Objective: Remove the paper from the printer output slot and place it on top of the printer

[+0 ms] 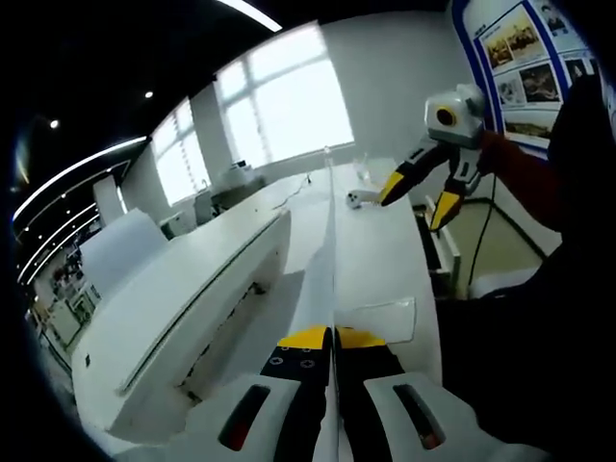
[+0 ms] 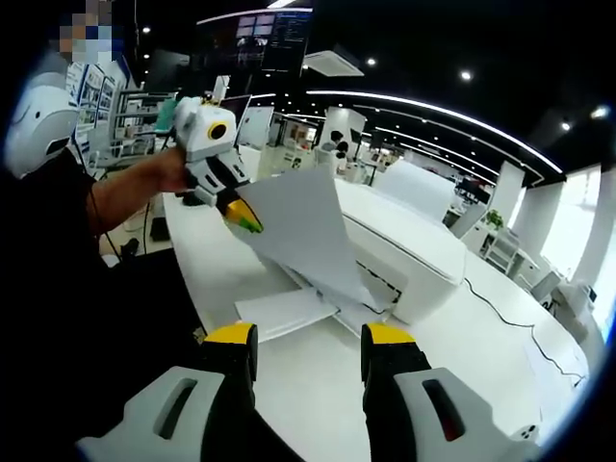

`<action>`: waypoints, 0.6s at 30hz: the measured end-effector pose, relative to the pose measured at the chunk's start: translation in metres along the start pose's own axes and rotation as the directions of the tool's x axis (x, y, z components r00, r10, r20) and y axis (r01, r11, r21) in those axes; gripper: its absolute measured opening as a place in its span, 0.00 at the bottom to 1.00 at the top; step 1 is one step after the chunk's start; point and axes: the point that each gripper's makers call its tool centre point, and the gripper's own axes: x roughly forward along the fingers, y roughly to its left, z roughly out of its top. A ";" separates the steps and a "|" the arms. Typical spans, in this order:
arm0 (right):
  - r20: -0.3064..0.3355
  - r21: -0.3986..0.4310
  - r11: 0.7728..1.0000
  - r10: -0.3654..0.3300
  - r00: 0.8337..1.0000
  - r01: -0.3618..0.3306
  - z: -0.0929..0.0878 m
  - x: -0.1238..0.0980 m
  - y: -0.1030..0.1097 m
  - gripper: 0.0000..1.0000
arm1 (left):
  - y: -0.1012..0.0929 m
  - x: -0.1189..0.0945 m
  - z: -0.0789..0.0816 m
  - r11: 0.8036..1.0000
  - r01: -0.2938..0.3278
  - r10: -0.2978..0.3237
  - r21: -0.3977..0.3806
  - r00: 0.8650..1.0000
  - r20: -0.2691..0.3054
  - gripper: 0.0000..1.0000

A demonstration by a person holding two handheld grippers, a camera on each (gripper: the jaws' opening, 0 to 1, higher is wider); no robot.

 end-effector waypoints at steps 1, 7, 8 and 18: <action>0.000 0.001 1.000 0.000 1.000 0.000 0.000 0.000 0.000 0.39 | 0.000 -0.001 0.000 1.000 0.000 0.000 -0.002 1.000 0.002 0.06; 0.002 -0.004 1.000 0.000 1.000 0.000 0.002 -0.001 -0.001 0.39 | -0.002 0.001 0.000 1.000 0.011 -0.011 -0.009 1.000 -0.002 0.06; 0.003 -0.004 1.000 -0.001 1.000 0.001 0.003 -0.001 -0.002 0.39 | -0.002 0.002 0.000 1.000 0.012 -0.012 -0.009 1.000 -0.002 0.06; 0.002 -0.007 1.000 -0.004 1.000 0.004 0.003 -0.003 -0.004 0.39 | 0.002 0.000 0.006 1.000 0.013 -0.013 0.002 1.000 -0.009 0.06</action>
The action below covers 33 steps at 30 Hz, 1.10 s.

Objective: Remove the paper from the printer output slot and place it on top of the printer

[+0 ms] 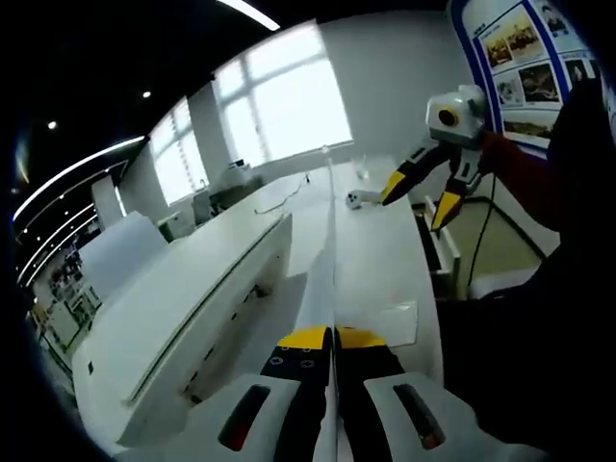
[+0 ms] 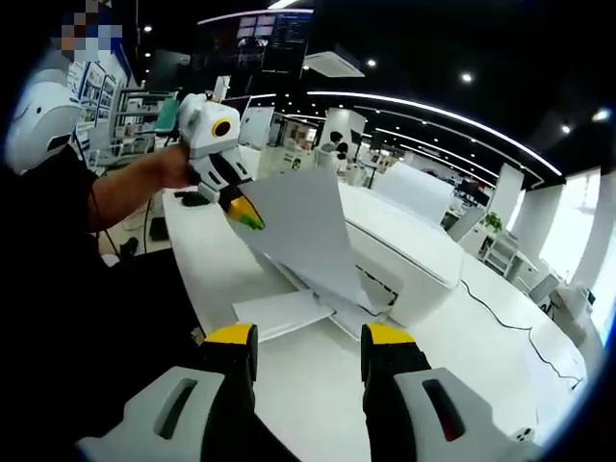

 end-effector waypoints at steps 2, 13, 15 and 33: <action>-0.004 0.002 1.000 -0.001 1.000 0.001 -0.001 0.000 -0.001 0.39 | 0.001 0.000 0.000 1.000 0.000 0.000 0.000 1.000 0.000 0.06; -0.017 0.011 1.000 0.007 1.000 -0.007 -0.008 0.005 0.001 0.39 | 0.004 -0.002 0.002 1.000 0.001 -0.001 -0.009 1.000 0.010 0.06; -0.014 0.013 1.000 0.007 1.000 -0.007 -0.008 0.005 0.001 0.39 | 0.005 -0.002 0.002 1.000 0.002 -0.002 -0.011 1.000 0.012 0.06; -0.019 0.007 1.000 0.013 1.000 -0.012 -0.007 0.007 0.003 0.39 | 0.008 -0.002 0.015 1.000 0.004 -0.004 0.002 1.000 0.024 0.06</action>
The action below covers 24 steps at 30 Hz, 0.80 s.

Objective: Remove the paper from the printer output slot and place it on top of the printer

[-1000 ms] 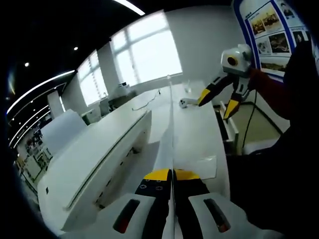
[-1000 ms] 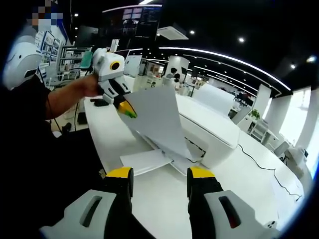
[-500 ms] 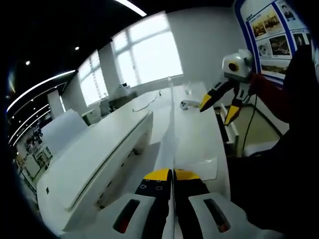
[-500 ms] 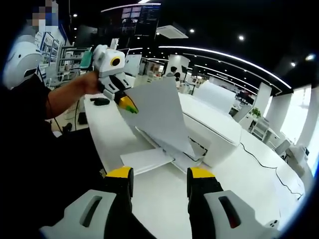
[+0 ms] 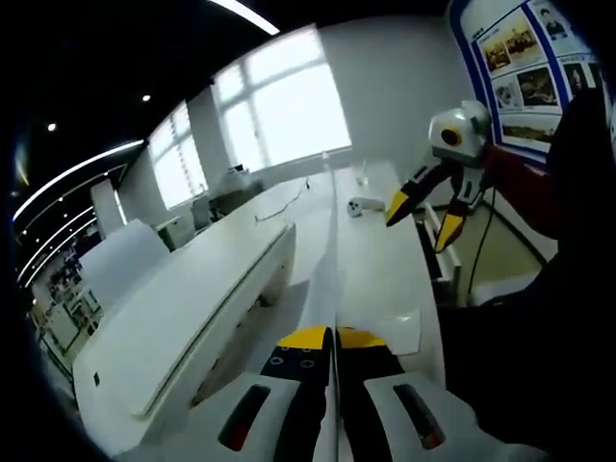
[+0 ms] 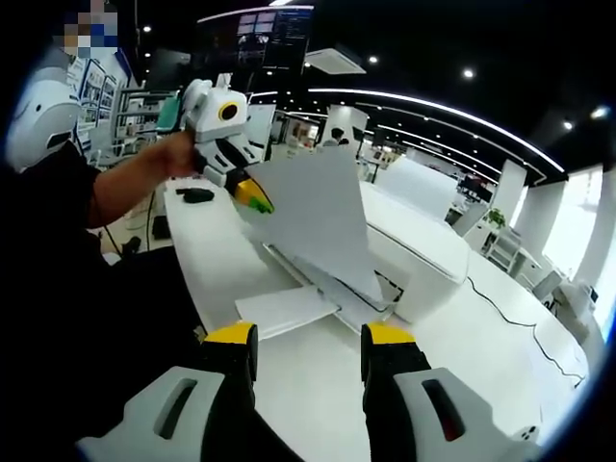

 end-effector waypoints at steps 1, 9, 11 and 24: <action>0.003 0.001 1.000 0.000 1.000 0.000 0.001 0.000 0.000 0.39 | 0.001 0.000 0.000 1.000 0.000 0.000 -0.001 1.000 -0.001 0.06; 0.010 -0.006 1.000 -0.001 1.000 0.001 0.004 -0.002 0.001 0.39 | 0.003 -0.001 0.001 1.000 0.003 -0.003 0.004 1.000 -0.011 0.06; 0.003 -0.003 1.000 -0.004 1.000 0.004 0.002 -0.002 0.000 0.39 | 0.005 -0.001 -0.001 1.000 0.003 -0.003 0.002 1.000 -0.013 0.06; 0.013 0.002 1.000 -0.006 1.000 0.006 0.002 -0.003 0.002 0.39 | 0.008 -0.002 0.000 1.000 0.006 -0.006 -0.009 1.000 -0.013 0.06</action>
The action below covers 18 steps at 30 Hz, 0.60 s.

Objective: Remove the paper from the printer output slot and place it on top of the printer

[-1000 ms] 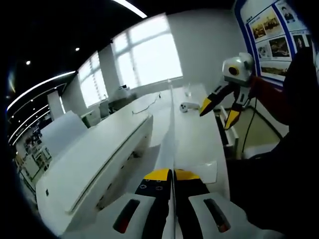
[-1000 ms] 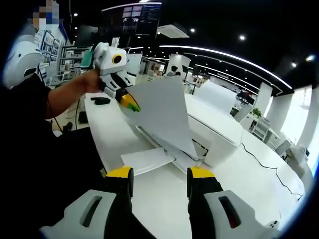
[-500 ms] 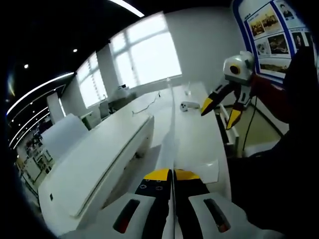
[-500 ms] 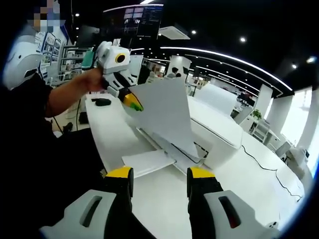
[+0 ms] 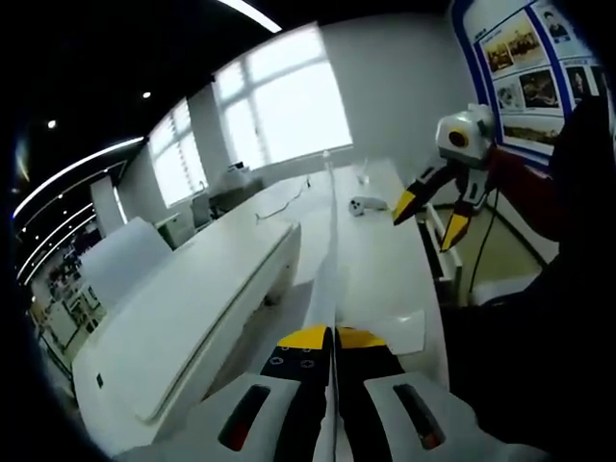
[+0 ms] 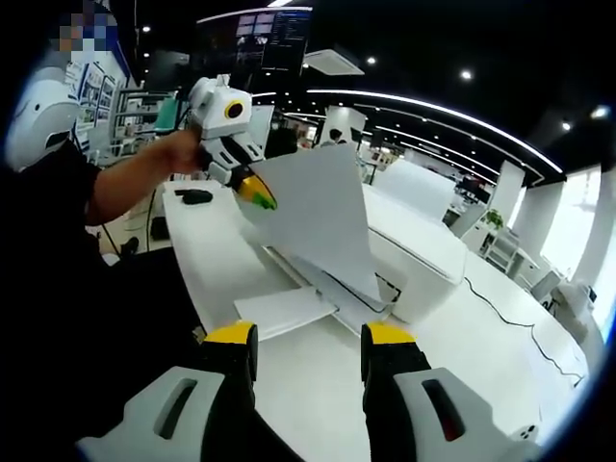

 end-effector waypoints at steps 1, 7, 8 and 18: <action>0.001 -0.001 1.000 0.000 1.000 0.000 0.000 0.000 0.000 0.39 | 0.000 0.000 0.000 1.000 0.001 -0.001 0.000 1.000 -0.001 0.06; 0.002 -0.003 1.000 0.001 1.000 -0.001 0.000 -0.001 0.000 0.39 | 0.004 0.000 0.001 1.000 0.004 -0.004 -0.006 1.000 0.002 0.06; 0.002 -0.003 1.000 0.002 1.000 -0.002 0.000 -0.001 0.001 0.39 | 0.006 0.000 0.002 1.000 0.005 -0.005 -0.007 1.000 0.004 0.06; -0.003 -0.003 1.000 0.002 1.000 -0.002 0.001 0.001 0.001 0.39 | 0.013 -0.002 0.003 1.000 0.009 -0.008 -0.026 1.000 0.020 0.06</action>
